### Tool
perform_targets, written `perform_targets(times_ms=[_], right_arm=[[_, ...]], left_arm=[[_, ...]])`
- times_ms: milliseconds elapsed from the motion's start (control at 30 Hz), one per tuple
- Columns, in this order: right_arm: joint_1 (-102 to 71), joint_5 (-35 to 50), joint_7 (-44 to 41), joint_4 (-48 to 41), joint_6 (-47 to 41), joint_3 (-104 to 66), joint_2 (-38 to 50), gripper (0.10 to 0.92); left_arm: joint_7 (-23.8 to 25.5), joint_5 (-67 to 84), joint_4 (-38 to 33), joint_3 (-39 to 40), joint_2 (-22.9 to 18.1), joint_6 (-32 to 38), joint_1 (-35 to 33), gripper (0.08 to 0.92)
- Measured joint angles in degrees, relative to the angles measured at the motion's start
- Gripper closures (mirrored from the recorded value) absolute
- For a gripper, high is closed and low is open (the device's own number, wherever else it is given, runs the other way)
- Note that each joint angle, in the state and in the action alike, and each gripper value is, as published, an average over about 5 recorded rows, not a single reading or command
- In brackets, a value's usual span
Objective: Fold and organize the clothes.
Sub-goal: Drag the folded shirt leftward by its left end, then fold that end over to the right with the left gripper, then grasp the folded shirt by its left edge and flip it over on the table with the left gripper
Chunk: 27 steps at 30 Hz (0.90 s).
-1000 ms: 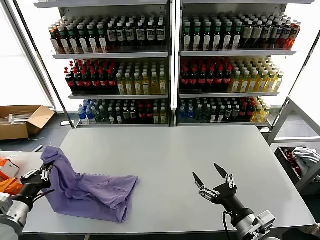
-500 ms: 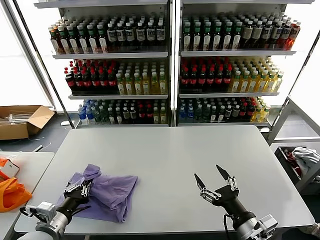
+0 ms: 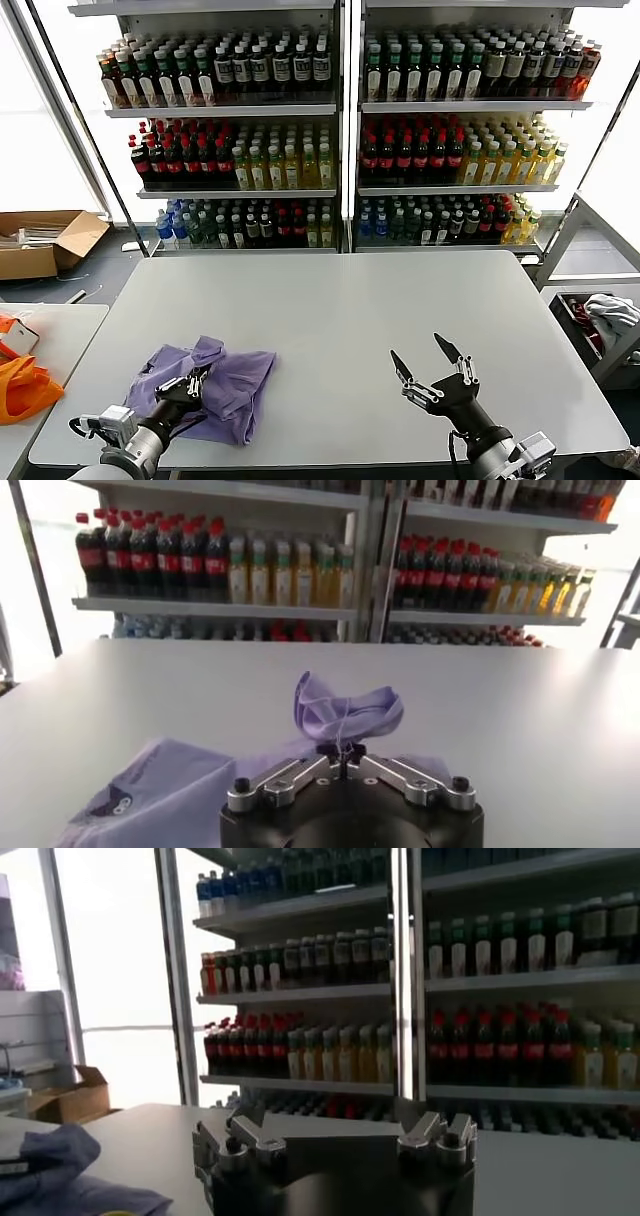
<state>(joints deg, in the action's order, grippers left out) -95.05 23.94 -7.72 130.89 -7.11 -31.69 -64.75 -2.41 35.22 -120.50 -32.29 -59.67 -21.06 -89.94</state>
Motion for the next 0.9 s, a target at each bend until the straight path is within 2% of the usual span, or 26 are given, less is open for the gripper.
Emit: perform_targets(times_ms=[167, 267, 600, 900], right_arm=[[0.09, 0.09, -0.03, 0.00, 0.12, 0.15, -0.28, 0.203], [-0.11, 0.11, -0.07, 0.02, 0.24, 0.23, -0.37, 0.203], [-0.05, 0.25, -0.08, -0.27, 0.56, 0.21, -0.38, 0.203], [0.77, 0.14, 0.03, -1.07, 0.56, 1.19, -0.95, 0.203]], left_arm=[[-0.75, 0.89, -0.14, 1.32, -1.16, -0.93, 0.08, 0.899], [-1.42, 1.45, 0.09, 1.94, -1.74, -1.29, 0.57, 0.847], [-3.42, 3.59, -0.51, 2.25, -1.98, -2.18, 2.05, 0.556], [-4.44, 6.21, -4.87, 0.38, -3.33, -3.56, 1.22, 0.296]])
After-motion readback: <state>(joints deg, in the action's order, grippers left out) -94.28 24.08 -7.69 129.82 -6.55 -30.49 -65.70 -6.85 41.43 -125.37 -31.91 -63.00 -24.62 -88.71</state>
